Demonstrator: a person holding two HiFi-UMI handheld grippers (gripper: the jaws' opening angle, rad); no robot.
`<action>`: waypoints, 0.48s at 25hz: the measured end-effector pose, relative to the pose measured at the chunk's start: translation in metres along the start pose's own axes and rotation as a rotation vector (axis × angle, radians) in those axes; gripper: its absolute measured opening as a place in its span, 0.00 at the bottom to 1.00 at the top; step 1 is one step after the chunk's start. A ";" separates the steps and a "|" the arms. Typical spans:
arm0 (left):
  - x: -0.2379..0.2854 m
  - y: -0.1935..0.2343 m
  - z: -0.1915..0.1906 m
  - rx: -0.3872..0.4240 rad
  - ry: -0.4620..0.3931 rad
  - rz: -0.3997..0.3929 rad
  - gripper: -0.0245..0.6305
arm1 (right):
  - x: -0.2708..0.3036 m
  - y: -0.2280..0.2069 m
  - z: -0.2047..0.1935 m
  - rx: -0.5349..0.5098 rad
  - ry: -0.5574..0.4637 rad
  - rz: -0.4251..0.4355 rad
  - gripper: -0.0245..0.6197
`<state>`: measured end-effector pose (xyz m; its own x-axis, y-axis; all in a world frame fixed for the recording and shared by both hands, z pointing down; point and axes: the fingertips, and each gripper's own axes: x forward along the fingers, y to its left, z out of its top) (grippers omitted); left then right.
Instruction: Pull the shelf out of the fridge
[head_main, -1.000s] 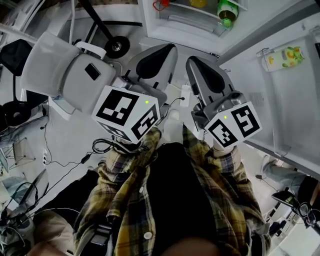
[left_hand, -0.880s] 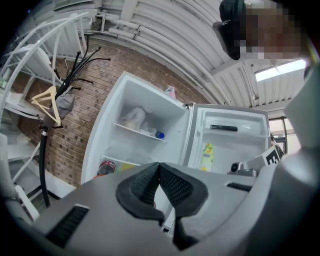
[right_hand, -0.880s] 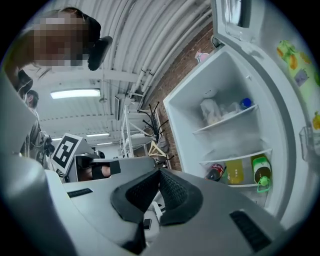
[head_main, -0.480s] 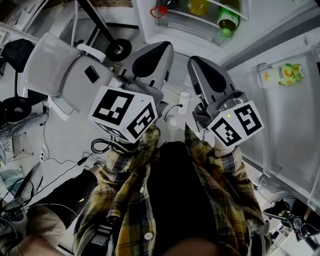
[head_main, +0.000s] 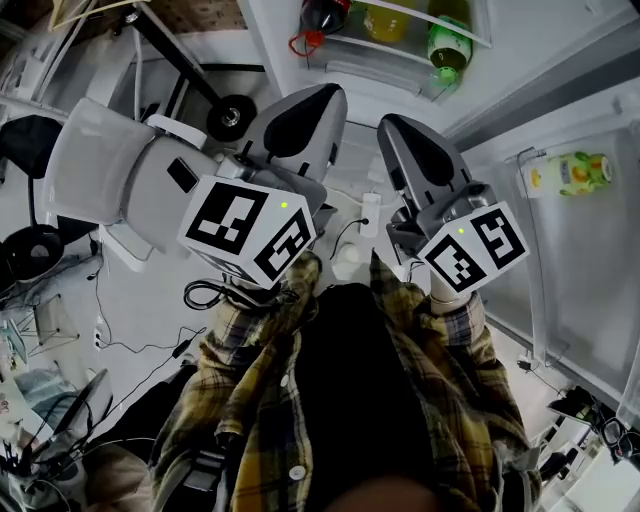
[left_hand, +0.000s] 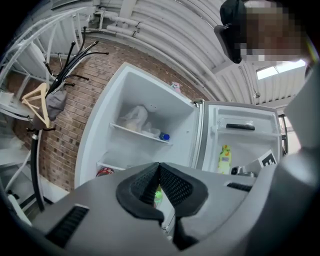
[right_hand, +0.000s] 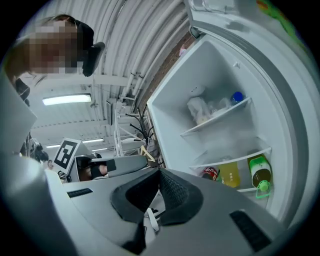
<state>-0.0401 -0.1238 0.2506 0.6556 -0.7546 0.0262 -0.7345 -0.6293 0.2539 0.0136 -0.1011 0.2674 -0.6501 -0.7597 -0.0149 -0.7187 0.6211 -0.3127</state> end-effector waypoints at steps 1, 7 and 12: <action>0.005 0.005 0.001 0.001 0.004 -0.013 0.04 | 0.007 -0.003 0.001 0.004 -0.004 -0.011 0.06; 0.035 0.039 0.016 0.017 0.026 -0.111 0.04 | 0.048 -0.020 0.011 0.002 -0.043 -0.094 0.06; 0.064 0.068 0.028 0.031 0.045 -0.197 0.04 | 0.083 -0.044 0.024 0.007 -0.087 -0.176 0.06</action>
<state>-0.0529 -0.2206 0.2422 0.7938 -0.6077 0.0223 -0.5958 -0.7699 0.2287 -0.0034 -0.1960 0.2574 -0.4903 -0.8706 -0.0411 -0.8176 0.4758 -0.3241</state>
